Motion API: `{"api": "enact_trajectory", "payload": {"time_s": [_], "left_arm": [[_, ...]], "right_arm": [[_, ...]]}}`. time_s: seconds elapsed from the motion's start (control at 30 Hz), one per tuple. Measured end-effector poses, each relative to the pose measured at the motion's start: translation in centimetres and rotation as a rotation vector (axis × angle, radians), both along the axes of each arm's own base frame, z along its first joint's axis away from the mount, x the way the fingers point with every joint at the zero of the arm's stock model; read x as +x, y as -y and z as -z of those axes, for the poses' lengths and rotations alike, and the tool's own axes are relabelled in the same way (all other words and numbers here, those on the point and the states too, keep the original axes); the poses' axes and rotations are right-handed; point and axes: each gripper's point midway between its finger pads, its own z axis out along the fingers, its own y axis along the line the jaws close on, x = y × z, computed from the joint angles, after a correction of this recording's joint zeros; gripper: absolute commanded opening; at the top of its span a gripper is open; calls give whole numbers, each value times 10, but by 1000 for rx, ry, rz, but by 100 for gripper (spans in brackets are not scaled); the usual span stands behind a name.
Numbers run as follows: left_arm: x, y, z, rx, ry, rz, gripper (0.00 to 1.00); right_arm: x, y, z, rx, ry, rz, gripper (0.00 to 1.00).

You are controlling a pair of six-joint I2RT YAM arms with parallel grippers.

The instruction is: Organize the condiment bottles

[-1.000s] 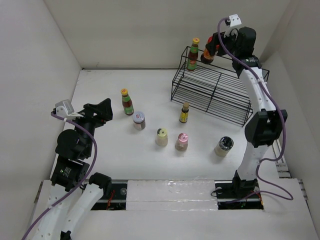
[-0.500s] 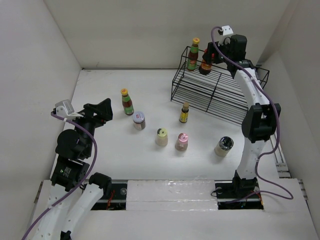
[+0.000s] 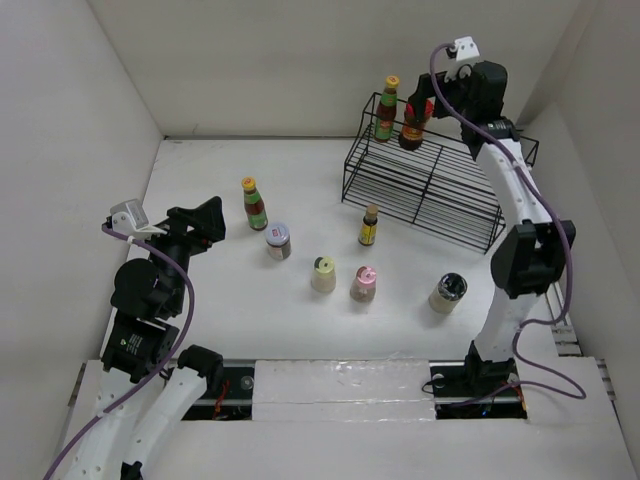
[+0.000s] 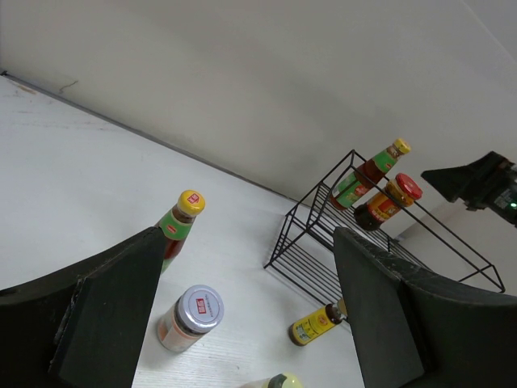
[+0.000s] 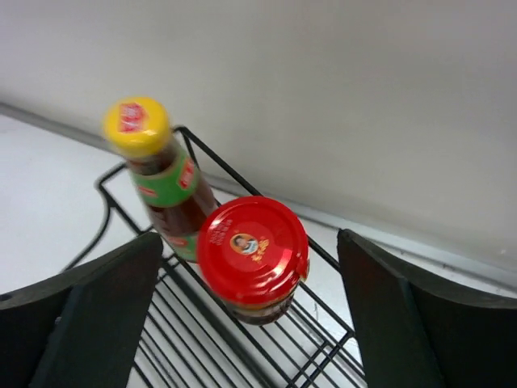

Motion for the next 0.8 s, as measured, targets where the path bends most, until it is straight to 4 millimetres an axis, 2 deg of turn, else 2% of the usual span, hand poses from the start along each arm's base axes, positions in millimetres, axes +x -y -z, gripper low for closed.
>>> {"api": "enact_trajectory", "payload": {"time_s": [0.07, 0.1, 0.13, 0.2, 0.23, 0.3, 0.37, 0.4, 0.43, 0.47, 0.5, 0.6, 0.7, 0.8], "left_arm": [[0, 0, 0, 0, 0, 0, 80], [0, 0, 0, 0, 0, 0, 80], [0, 0, 0, 0, 0, 0, 80], [0, 0, 0, 0, 0, 0, 80], [0, 0, 0, 0, 0, 0, 80], [0, 0, 0, 0, 0, 0, 80], [0, 0, 0, 0, 0, 3, 80], [0, 1, 0, 0, 0, 4, 80], [0, 1, 0, 0, 0, 5, 80], [0, 1, 0, 0, 0, 6, 80], [0, 1, 0, 0, 0, 7, 80], [0, 1, 0, 0, 0, 8, 80], [0, 1, 0, 0, 1, 8, 80], [0, 2, 0, 0, 1, 12, 80]], "right_arm": [[-21, -3, -24, 3, 55, -2, 83], [-35, -6, -35, 2, 82, -9, 75], [-47, -11, -47, 5, 116, -19, 56], [-85, -33, -68, 15, 189, -67, 37], [-103, -47, -72, 18, 209, -97, 28], [-135, -79, -74, 38, 249, -159, 22], [-157, -107, -59, 61, 234, -214, 23], [-165, -121, -46, 69, 214, -239, 28], [-170, -131, -30, 74, 185, -258, 36], [-174, -139, -12, 74, 148, -269, 54], [-176, -144, 7, 68, 107, -267, 64], [-179, -146, 54, 29, 1, -215, 85], [-183, -139, 86, -1, -68, -166, 85], [-184, -131, 103, -15, -112, -121, 85]]}}
